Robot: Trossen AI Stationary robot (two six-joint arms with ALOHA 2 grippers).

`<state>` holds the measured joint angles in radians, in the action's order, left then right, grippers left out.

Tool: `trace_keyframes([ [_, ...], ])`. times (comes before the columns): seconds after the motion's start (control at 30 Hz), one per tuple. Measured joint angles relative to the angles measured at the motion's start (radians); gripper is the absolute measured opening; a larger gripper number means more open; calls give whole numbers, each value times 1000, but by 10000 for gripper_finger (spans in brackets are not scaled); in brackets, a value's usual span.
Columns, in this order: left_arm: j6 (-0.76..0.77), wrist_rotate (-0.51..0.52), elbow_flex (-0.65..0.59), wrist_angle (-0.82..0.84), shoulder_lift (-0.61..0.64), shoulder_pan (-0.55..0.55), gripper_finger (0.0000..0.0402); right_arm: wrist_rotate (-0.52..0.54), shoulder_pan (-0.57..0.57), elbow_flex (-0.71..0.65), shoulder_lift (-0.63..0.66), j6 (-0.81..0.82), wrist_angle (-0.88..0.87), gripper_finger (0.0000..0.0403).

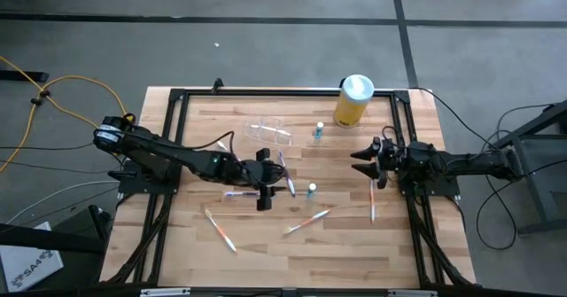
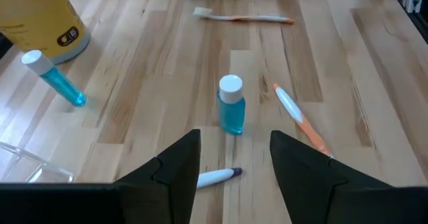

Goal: Pick & Place toothbrushing station
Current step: Put the bottom blue mouthwash into the transparent organizer

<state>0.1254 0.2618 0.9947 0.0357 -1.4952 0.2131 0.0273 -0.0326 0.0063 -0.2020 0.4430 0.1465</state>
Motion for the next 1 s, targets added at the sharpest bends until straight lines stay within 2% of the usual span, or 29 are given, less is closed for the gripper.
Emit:
trace_keyframes([
  [0.23,2,0,0,0,0,0,174,-20,0,0,0,67,-20,210],
  [0.7,4,0,0,1,0,0,174,-27,0,0,0,56,-32,210],
  [1.0,11,0,0,1,0,0,174,-12,0,0,0,155,-30,210],
])
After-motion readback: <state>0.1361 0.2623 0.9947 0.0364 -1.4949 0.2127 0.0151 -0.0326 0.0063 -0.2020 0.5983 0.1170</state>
